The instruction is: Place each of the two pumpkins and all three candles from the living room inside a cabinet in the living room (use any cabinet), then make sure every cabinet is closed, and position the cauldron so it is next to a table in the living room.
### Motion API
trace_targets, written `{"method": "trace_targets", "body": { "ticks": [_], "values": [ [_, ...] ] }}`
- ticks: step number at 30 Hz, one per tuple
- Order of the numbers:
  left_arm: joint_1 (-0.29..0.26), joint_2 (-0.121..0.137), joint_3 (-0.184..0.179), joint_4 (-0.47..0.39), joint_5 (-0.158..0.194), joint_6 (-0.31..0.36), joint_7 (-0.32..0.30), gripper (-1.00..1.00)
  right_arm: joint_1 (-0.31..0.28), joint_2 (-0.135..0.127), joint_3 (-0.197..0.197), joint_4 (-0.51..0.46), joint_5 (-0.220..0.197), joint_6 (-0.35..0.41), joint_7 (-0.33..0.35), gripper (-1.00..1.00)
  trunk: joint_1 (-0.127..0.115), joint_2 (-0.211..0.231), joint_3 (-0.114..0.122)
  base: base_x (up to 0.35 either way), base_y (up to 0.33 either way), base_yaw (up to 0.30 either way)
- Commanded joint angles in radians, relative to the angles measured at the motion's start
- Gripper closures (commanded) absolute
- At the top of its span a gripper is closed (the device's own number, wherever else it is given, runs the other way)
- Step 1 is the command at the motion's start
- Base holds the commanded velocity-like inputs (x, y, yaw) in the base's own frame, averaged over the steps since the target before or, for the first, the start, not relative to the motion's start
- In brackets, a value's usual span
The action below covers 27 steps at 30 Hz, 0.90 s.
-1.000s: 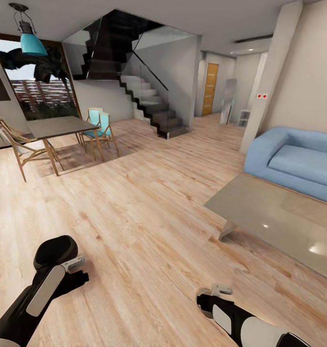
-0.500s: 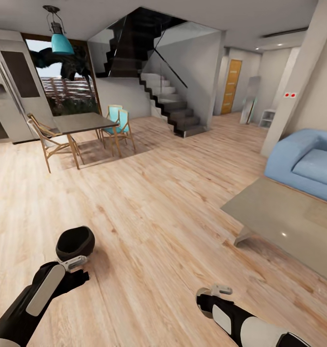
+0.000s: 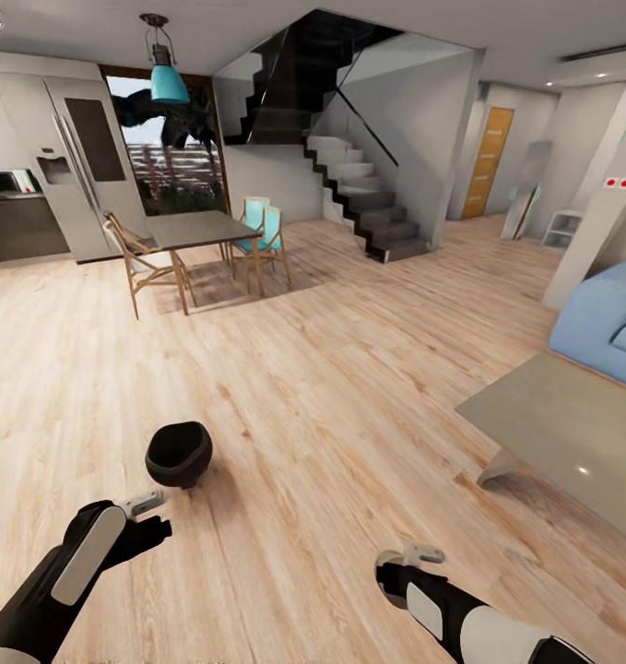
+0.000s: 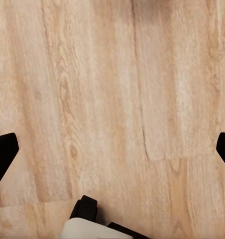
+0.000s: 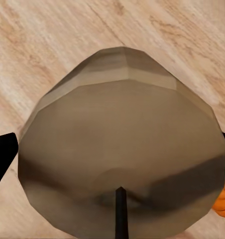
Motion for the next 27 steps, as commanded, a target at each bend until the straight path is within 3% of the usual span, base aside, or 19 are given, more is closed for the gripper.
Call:
{"method": "trace_targets", "body": {
  "ticks": [1, 27],
  "values": [
    [-0.001, 0.001, -0.003, -0.001, 0.010, 0.000, 0.010, -1.00, 0.000, 0.000, 0.009, -0.003, -0.005, 0.005, -0.007, 1.00, -0.004, 0.007, 0.001, 0.000, 0.000, 0.238],
    [-0.001, 0.000, -0.005, -0.001, 0.010, 0.000, 0.012, -1.00, 0.000, 0.000, 0.009, -0.003, -0.005, 0.005, -0.007, 1.00, -0.104, 0.189, 0.060, 0.000, 0.000, 0.239]
  ]
}}
